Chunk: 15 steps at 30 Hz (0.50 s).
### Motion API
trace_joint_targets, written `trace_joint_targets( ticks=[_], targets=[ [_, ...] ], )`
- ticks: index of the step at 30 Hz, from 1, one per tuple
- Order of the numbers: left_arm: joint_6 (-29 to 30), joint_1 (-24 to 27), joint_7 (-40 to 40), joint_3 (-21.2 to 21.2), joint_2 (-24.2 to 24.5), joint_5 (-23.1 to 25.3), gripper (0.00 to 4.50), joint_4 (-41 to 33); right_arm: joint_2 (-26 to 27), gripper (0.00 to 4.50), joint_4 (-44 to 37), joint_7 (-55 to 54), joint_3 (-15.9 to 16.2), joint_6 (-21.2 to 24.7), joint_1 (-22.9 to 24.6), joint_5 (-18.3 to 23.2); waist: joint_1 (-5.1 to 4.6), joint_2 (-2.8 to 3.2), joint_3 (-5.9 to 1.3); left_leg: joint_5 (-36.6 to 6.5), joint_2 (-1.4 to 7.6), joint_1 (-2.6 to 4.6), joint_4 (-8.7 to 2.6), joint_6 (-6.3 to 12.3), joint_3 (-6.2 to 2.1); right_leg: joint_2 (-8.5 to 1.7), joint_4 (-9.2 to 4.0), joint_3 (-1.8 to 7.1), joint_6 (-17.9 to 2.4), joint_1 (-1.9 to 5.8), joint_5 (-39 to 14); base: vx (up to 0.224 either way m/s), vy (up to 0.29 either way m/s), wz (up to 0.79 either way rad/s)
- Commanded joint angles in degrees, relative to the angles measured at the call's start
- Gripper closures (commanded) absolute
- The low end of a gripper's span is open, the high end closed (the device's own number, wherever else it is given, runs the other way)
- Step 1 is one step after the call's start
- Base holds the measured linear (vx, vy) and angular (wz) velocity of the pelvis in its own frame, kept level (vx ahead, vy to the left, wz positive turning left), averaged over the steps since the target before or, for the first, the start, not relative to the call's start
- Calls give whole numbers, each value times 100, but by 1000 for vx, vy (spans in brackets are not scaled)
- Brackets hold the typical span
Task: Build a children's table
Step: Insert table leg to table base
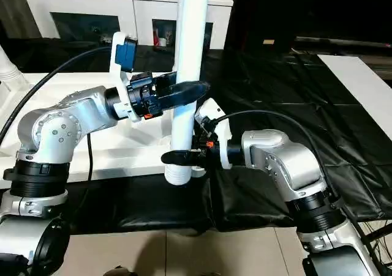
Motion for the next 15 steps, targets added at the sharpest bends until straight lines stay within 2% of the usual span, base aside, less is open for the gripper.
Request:
trace_joint_targets(
  ticks=[1, 2, 10, 15],
  targets=[
    [17, -60, 106, -37, 0, 4, 98, -32, -5, 264, -63, 8, -52, -114, -49, -28, 7, 29, -396, -1005, 160, 53, -353, -14, -31, -384, -407, 260, -995, 342, -1298, 0, 0, 0],
    [-5, -67, 131, -50, 8, 34, 123, -18, -2, 264, -64, 10, -53, -117, -48, -28, 7, 21, -396, -999, 159, 54, -351, -5, -28, -382, -407, 260, -1000, 341, -1277, 0, 0, 0],
    [-124, -162, 334, 47, -53, 78, 140, 92, -3, 264, -49, -11, -52, -178, -42, -65, 8, 30, -401, -975, 155, 48, -345, -1, -29, -385, -406, 260, -997, 350, -1250, 0, 0, 0],
    [-270, -297, 749, 270, -176, 111, 184, 270, 10, 264, -57, -65, -76, -234, -17, -111, 12, 21, -402, -983, 151, 50, -340, 9, -27, -380, -406, 256, -1008, 351, -1256, 0, 0, 0]
  ],
)
